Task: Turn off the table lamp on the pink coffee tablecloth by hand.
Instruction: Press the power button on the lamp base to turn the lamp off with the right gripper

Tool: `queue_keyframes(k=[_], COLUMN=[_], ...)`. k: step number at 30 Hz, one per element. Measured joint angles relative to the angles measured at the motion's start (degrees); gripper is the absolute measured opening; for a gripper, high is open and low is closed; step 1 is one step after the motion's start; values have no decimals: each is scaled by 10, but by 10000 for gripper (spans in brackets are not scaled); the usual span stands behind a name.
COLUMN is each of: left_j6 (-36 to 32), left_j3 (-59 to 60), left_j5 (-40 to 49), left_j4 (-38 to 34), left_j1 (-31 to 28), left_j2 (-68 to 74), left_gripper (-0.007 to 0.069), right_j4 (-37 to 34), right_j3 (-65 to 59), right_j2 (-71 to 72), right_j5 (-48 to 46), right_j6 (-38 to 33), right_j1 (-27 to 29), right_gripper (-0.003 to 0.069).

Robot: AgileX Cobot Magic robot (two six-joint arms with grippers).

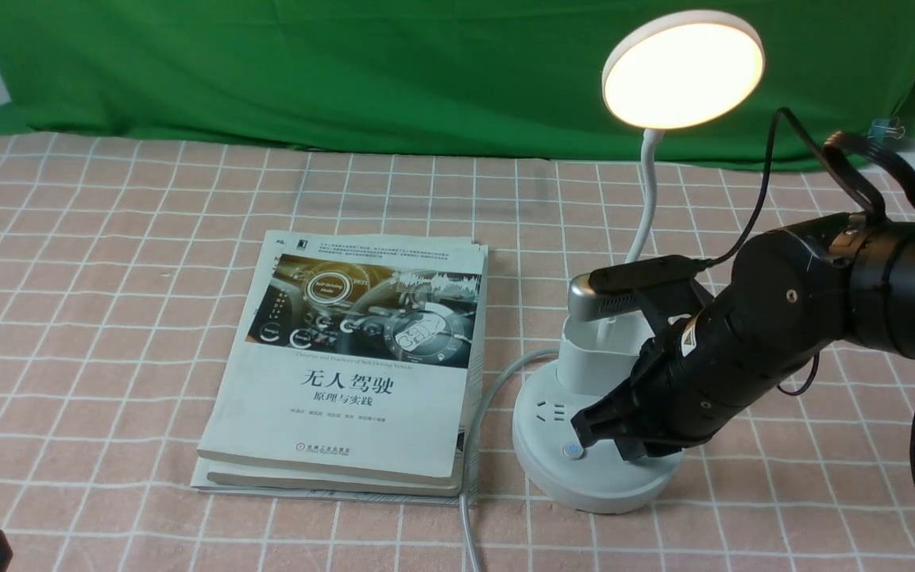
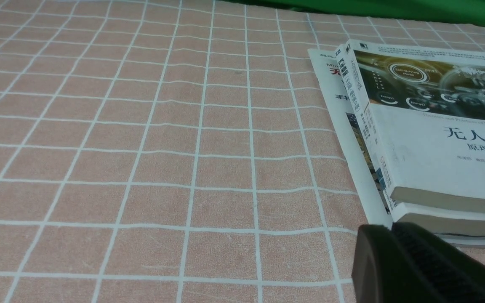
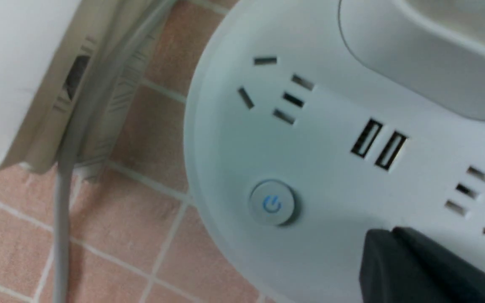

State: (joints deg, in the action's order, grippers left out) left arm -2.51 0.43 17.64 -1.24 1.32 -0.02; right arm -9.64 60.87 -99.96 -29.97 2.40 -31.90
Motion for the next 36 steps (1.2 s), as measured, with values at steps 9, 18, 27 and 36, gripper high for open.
queue_keyframes(k=[9, 18, 27, 36], left_j6=[0, 0, 0, 0], left_j3=[0, 0, 0, 0], left_j5=[0, 0, 0, 0], left_j4=[0, 0, 0, 0], left_j1=[0, 0, 0, 0], left_j2=[0, 0, 0, 0], left_gripper=[6, 6, 6, 6], right_j4=[1, 1, 1, 1], right_j3=[12, 5, 5, 10], right_j2=[-24, 10, 4, -19], right_j5=[-9, 0, 0, -7], right_j6=[1, -2, -3, -5], right_j1=[1, 1, 1, 1], right_gripper=[58, 62, 62, 59])
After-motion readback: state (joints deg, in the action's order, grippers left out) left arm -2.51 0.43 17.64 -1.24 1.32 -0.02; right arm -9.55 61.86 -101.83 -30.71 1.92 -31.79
